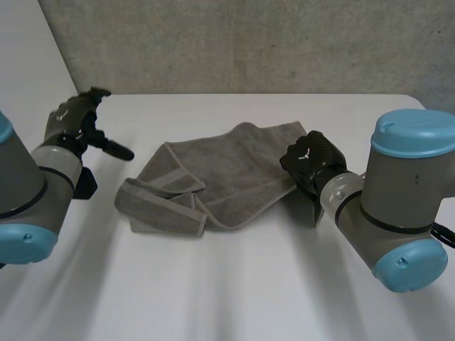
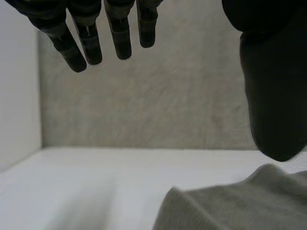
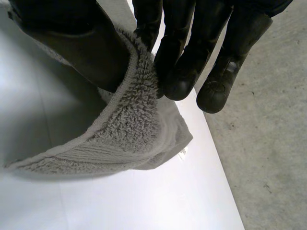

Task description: Fold the towel.

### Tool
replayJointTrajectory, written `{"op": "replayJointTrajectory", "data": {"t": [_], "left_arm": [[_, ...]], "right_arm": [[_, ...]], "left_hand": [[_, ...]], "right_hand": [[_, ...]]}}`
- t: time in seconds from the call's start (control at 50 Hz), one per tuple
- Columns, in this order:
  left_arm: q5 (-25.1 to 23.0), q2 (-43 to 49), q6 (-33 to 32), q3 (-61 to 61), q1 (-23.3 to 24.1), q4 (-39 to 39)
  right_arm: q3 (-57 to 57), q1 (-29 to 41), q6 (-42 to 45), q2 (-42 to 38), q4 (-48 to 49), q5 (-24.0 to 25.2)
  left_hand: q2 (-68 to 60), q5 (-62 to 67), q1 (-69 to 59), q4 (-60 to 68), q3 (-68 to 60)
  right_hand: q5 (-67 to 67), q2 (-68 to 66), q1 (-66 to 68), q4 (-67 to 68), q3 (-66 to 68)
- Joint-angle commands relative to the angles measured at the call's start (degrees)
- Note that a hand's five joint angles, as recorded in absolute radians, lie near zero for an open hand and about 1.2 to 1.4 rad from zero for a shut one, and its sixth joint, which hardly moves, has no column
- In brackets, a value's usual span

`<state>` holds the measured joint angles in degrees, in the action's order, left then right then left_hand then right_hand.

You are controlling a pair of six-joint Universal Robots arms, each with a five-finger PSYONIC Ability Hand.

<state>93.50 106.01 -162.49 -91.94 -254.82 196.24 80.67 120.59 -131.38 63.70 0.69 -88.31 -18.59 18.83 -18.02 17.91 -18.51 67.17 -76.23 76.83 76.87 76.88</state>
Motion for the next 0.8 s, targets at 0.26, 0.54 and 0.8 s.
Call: {"op": "replayJointTrajectory", "data": {"t": [0.26, 0.54, 0.8], "left_arm": [[-14.0, 4.9, -38.5, -3.2, 19.2, -4.7], [-5.6, 12.6, -43.9, -0.8, 21.1, -3.8], [-5.0, 15.2, -49.9, -0.6, 21.1, 2.1]], "right_arm": [[3.6, 0.2, -1.7, 0.0, 0.1, 0.0], [5.2, -0.1, -1.7, 0.0, 0.1, 0.1], [5.2, -0.1, -1.7, -0.1, 0.5, 0.0]], "left_hand": [[-9.3, -1.0, -9.9, 10.0, -9.4], [-10.6, 0.4, -11.2, 11.3, -10.7], [-30.6, 20.4, -31.2, 31.3, -30.7]], "right_hand": [[2.8, -3.8, 3.2, 3.1, 3.1], [2.8, -3.8, 3.2, 3.1, 3.1], [2.8, -3.8, 3.2, 3.1, 3.1]]}}
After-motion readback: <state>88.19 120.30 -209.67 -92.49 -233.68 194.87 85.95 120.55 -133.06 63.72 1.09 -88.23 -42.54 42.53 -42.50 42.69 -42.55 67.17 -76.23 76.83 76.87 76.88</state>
